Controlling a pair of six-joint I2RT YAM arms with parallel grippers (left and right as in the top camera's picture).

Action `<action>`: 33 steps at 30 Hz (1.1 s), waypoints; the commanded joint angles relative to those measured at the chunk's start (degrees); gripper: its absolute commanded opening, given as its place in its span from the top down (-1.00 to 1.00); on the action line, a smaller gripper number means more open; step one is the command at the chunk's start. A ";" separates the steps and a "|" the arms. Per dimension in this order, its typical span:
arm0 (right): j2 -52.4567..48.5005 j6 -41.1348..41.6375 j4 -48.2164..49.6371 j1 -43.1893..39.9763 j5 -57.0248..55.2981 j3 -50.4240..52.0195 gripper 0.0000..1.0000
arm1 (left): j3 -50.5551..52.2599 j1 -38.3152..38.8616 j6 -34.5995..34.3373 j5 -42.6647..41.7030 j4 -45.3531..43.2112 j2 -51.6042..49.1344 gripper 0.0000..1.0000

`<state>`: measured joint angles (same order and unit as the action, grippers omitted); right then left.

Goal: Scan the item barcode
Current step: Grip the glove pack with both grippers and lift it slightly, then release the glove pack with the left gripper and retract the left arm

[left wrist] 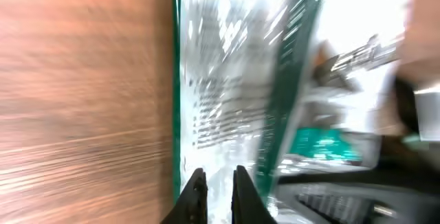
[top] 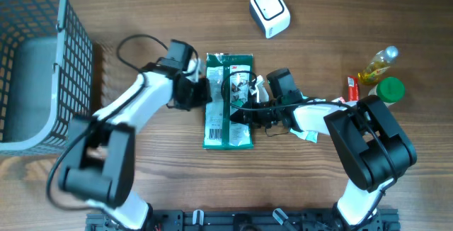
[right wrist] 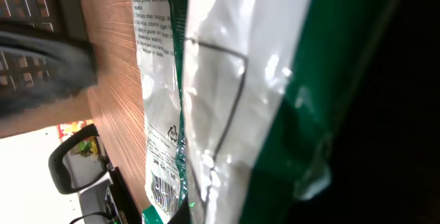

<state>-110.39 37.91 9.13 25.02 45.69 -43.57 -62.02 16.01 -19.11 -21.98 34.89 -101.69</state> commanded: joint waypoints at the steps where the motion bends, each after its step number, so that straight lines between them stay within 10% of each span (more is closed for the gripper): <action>1: -1.79 -0.50 0.11 -0.13 -4.00 0.94 0.91 | -1.97 -3.08 1.07 3.13 -0.37 7.26 0.88; 5: -1.79 -0.66 0.24 -0.13 -5.16 0.94 0.91 | -1.97 -5.77 0.68 8.96 -0.09 8.81 0.62; 10: -1.79 -0.66 0.33 -0.13 -5.33 0.94 0.91 | -1.95 -8.20 0.68 16.74 0.76 8.76 -0.96; 33: -1.79 -0.66 0.68 -0.13 -5.79 0.94 0.91 | -1.95 -9.79 0.70 20.35 0.70 8.74 -1.00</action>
<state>-110.39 37.91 9.96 25.02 44.69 -43.57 -63.55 6.46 -18.72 -2.81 35.77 -93.08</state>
